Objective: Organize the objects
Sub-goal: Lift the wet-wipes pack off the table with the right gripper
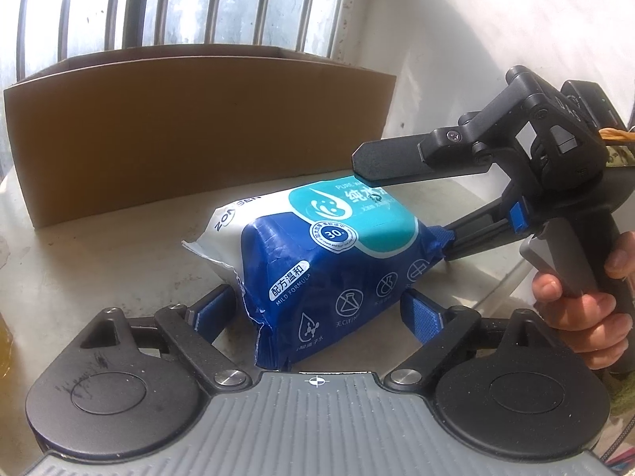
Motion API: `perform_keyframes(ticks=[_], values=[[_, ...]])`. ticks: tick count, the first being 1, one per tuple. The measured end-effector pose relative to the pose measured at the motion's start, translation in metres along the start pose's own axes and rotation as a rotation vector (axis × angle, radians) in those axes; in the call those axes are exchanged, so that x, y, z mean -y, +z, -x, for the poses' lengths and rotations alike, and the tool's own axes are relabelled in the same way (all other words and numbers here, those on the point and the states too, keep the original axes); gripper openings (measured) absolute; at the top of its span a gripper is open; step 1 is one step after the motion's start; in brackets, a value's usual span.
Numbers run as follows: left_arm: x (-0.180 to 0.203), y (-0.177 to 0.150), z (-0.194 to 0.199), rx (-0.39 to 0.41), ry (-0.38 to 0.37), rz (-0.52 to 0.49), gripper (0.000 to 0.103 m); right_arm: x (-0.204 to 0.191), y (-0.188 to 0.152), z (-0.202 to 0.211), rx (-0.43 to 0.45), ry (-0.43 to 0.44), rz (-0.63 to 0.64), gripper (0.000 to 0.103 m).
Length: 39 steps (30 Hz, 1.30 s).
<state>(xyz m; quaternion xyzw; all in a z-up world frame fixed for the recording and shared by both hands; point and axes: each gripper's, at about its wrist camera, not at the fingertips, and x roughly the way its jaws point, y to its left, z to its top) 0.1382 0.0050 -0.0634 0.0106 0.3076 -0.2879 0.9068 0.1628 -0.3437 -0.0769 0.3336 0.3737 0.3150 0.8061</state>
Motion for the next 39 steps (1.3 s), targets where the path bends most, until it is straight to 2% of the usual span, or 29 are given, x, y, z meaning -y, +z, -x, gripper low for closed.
perform_keyframes(ticks=[4, 9, 16, 21, 25, 33, 39], values=[[0.005, -0.002, 0.002, 0.005, 0.03, -0.04, 0.081, 0.002, -0.001, 0.0, 0.009, -0.014, -0.019, 0.092], [0.005, -0.002, 0.005, 0.007, 0.033, -0.028, 0.078, -0.002, -0.003, -0.001, 0.013, -0.065, -0.006, 0.077], [0.005, 0.002, 0.01, -0.002, 0.063, -0.022, 0.076, -0.009, -0.004, -0.007, 0.003, -0.057, 0.014, 0.075], [0.0, 0.005, 0.016, -0.004, 0.084, -0.008, 0.075, -0.009, -0.004, -0.015, -0.006, -0.046, 0.017, 0.07], [-0.001, 0.008, 0.013, -0.015, 0.079, -0.008, 0.075, -0.004, -0.003, -0.014, -0.003, -0.042, 0.0, 0.069], [0.006, 0.014, 0.001, -0.047, 0.112, -0.083, 0.085, -0.002, -0.003, -0.005, -0.001, -0.055, 0.0, 0.066], [0.006, 0.017, -0.003, -0.056, 0.115, -0.071, 0.086, -0.001, -0.003, -0.01, -0.019, -0.044, -0.008, 0.067]])
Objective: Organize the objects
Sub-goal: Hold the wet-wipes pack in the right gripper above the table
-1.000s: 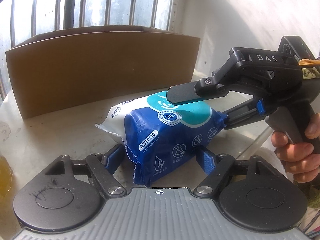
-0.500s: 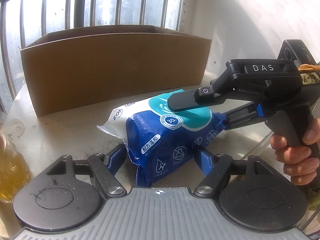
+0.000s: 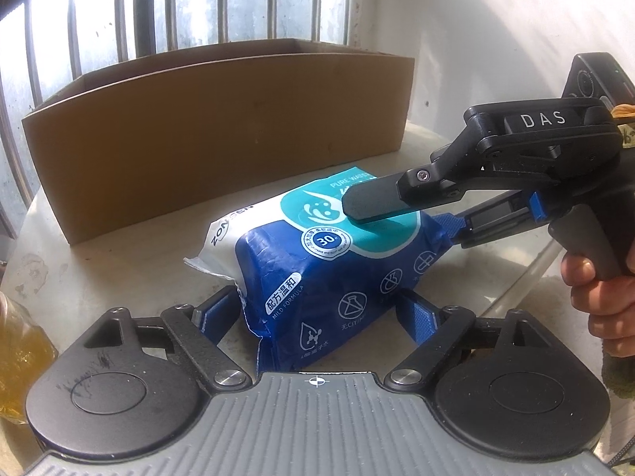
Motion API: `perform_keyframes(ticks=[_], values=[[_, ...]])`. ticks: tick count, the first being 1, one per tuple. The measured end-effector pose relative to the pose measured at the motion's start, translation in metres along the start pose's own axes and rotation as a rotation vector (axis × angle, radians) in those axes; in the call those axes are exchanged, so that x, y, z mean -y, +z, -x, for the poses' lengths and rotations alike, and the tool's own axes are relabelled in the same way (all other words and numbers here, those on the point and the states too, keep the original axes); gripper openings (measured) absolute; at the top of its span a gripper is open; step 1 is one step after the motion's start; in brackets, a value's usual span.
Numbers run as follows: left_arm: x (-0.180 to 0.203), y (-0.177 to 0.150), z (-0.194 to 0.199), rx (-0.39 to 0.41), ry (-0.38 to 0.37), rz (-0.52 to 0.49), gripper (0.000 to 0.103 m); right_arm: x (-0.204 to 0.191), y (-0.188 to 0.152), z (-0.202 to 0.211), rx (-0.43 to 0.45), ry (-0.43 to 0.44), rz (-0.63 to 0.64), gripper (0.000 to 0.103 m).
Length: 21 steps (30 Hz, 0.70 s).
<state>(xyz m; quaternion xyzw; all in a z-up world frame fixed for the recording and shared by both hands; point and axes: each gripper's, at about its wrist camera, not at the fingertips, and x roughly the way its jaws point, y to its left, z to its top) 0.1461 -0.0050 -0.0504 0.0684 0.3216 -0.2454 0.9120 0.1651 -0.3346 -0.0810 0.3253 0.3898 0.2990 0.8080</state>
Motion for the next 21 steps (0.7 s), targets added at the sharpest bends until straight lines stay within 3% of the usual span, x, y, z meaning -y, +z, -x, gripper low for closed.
perform_keyframes(ticks=[12, 21], values=[[-0.002, 0.003, -0.004, -0.023, -0.008, 0.06, 0.086, -0.007, 0.001, -0.009, -0.026, -0.019, 0.006, 0.076], [-0.003, 0.009, -0.006, -0.037, 0.001, 0.094, 0.085, -0.01, 0.002, -0.01, -0.018, -0.03, 0.001, 0.074]])
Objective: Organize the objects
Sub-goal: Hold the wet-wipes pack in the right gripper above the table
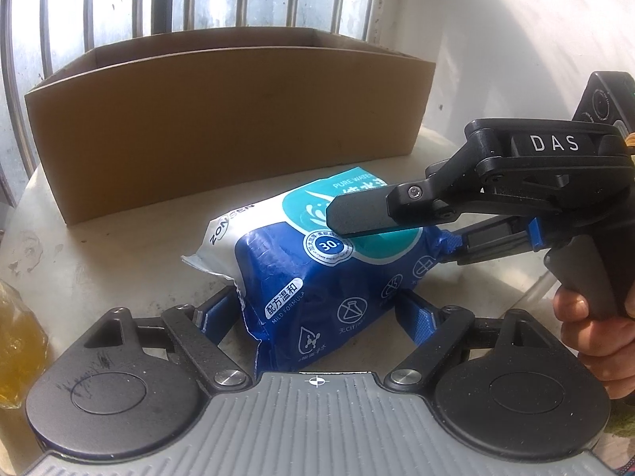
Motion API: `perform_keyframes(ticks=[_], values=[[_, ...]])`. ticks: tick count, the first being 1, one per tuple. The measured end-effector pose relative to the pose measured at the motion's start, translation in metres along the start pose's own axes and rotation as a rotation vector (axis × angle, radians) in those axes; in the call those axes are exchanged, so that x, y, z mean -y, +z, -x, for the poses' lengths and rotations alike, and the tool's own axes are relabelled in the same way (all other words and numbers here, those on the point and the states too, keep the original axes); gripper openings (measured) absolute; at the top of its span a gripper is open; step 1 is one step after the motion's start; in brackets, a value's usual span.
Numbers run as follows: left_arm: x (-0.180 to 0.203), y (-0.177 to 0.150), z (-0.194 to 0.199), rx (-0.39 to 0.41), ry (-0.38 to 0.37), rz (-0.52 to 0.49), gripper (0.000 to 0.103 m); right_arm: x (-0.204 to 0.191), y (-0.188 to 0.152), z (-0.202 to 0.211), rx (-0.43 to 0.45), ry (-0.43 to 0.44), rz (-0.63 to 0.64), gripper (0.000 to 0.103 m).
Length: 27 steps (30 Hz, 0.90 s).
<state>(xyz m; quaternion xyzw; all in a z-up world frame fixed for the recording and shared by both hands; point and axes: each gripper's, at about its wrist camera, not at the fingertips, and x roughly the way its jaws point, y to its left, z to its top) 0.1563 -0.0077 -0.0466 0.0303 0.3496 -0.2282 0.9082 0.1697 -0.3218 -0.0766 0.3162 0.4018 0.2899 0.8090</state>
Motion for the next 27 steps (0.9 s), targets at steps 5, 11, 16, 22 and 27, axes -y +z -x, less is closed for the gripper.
perform_keyframes(ticks=[5, 11, 16, 22, 27], values=[[0.0007, 0.003, -0.0013, -0.005, 0.001, -0.003, 0.085, 0.0022, 0.0005, 0.0002, 0.002, 0.001, -0.007, 0.074], [0.0002, 0.0021, 0.0019, -0.005, 0.002, -0.004, 0.085, 0.0021, 0.0012, -0.0008, 0.004, 0.0, -0.008, 0.074], [0.0002, 0.0036, 0.0022, -0.007, 0.003, -0.005, 0.085, 0.0025, 0.0019, -0.0012, 0.004, 0.001, -0.009, 0.075], [0.0012, 0.004, 0.0019, -0.005, 0.004, -0.007, 0.085, 0.003, 0.0026, -0.0013, 0.003, 0.002, -0.006, 0.075], [0.0026, 0.0046, 0.0034, 0.003, 0.002, -0.018, 0.085, 0.0016, 0.0052, -0.0011, -0.001, 0.0, -0.004, 0.075]])
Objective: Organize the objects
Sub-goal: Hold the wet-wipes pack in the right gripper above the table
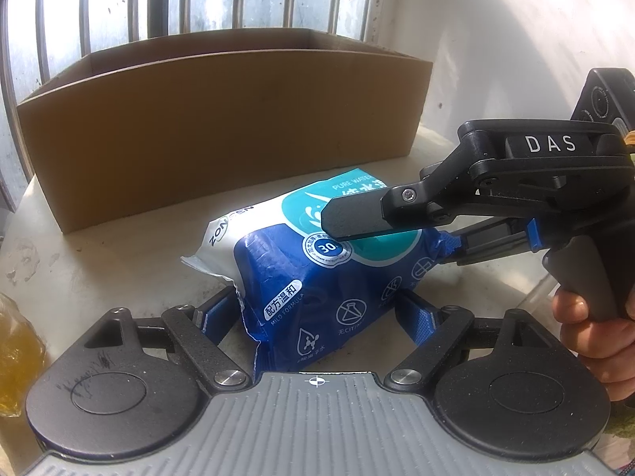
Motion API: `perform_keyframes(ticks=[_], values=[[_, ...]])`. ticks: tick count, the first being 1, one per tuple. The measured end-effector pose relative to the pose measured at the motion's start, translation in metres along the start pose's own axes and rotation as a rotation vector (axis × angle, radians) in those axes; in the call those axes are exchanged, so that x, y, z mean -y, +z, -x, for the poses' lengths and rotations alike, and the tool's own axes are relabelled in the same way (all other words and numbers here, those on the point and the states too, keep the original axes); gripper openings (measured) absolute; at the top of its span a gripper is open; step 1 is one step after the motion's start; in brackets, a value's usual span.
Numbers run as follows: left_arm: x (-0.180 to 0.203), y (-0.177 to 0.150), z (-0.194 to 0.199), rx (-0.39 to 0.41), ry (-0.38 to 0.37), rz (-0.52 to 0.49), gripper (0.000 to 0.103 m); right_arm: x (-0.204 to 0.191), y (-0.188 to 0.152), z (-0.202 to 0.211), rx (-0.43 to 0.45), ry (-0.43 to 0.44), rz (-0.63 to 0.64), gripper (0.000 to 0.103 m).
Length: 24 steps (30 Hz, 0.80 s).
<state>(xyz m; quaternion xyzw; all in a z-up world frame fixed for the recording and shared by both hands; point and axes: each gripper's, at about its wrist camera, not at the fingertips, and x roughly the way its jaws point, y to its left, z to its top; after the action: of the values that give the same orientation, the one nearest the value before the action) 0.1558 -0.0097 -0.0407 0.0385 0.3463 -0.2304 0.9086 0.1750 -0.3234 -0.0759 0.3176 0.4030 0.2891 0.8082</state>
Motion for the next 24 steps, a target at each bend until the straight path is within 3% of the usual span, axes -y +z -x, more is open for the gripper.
perform_keyframes(ticks=[24], values=[[0.0021, -0.0026, -0.0062, 0.0, -0.011, -0.068, 0.086, 0.008, -0.0015, 0.0051, 0.016, -0.007, 0.002, 0.076]])
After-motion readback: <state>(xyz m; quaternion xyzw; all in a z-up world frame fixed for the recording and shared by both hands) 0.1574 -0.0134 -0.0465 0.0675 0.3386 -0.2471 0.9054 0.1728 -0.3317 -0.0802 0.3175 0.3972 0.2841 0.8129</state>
